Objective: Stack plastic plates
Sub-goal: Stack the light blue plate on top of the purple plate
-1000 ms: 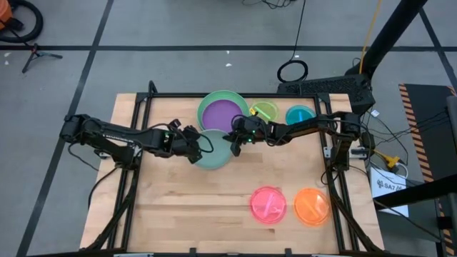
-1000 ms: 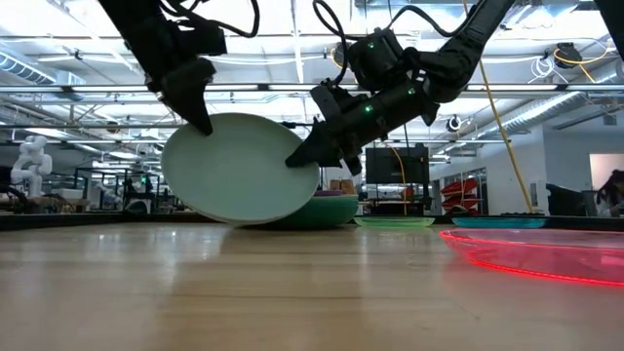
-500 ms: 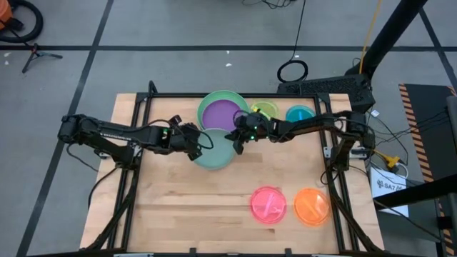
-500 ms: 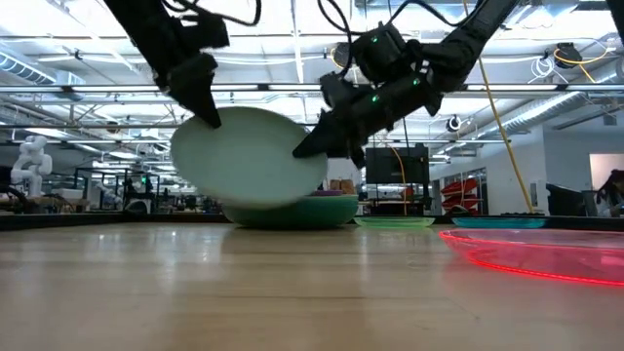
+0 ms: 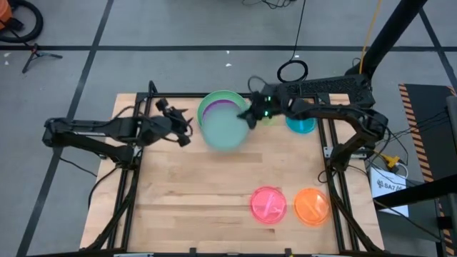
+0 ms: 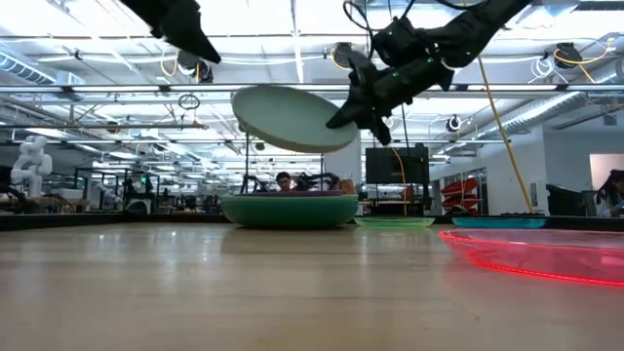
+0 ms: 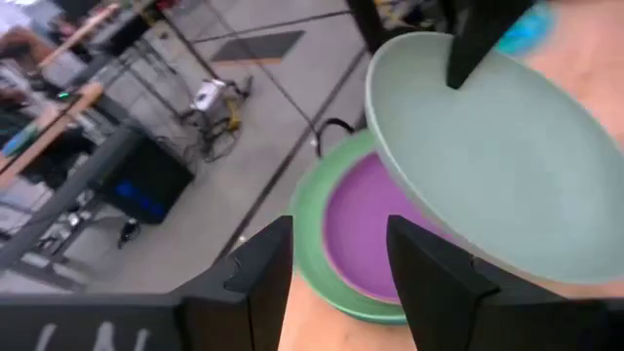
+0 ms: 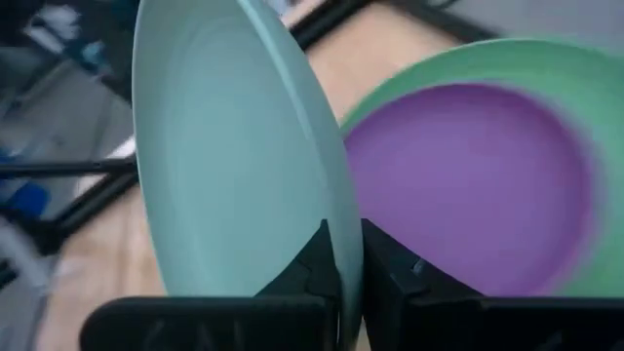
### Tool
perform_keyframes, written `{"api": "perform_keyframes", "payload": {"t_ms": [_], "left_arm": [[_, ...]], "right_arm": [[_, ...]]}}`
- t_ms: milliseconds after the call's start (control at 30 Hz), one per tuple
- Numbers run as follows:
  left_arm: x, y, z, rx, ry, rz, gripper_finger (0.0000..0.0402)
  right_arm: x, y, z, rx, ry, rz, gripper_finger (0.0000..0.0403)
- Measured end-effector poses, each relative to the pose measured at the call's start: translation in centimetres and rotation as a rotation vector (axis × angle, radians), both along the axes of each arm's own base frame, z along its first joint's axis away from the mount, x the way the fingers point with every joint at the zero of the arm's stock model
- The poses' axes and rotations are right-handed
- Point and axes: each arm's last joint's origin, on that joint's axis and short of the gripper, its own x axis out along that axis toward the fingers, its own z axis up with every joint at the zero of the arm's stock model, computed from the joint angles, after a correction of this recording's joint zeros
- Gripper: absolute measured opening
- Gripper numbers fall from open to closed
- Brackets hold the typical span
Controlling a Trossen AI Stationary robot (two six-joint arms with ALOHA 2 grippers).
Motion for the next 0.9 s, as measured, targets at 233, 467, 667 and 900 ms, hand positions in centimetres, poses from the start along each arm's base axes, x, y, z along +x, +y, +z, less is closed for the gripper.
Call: {"api": "perform_keyframes", "payload": {"t_ms": [233,467,667,900], "left_arm": [[-1.5,1.3,1.0,0.009,-0.046,0.06,0.0172],[-2.0,2.4,1.0,0.014,-0.028,0.112,0.0172],[-2.5,3.1,0.8,-0.005,-0.017,0.164,0.0173],[-3.0,3.3,0.5,-0.043,-0.006,0.202,0.0173]], "right_arm": [[0.7,-5.1,2.8,-0.05,-0.023,-0.095,0.0012],[2.4,-9.6,1.7,-0.007,0.009,-0.132,0.0012],[2.6,-11.8,-1.6,0.132,0.047,-0.117,0.0019],[2.5,-12.4,-3.1,0.157,0.077,-0.126,0.0026]]}}
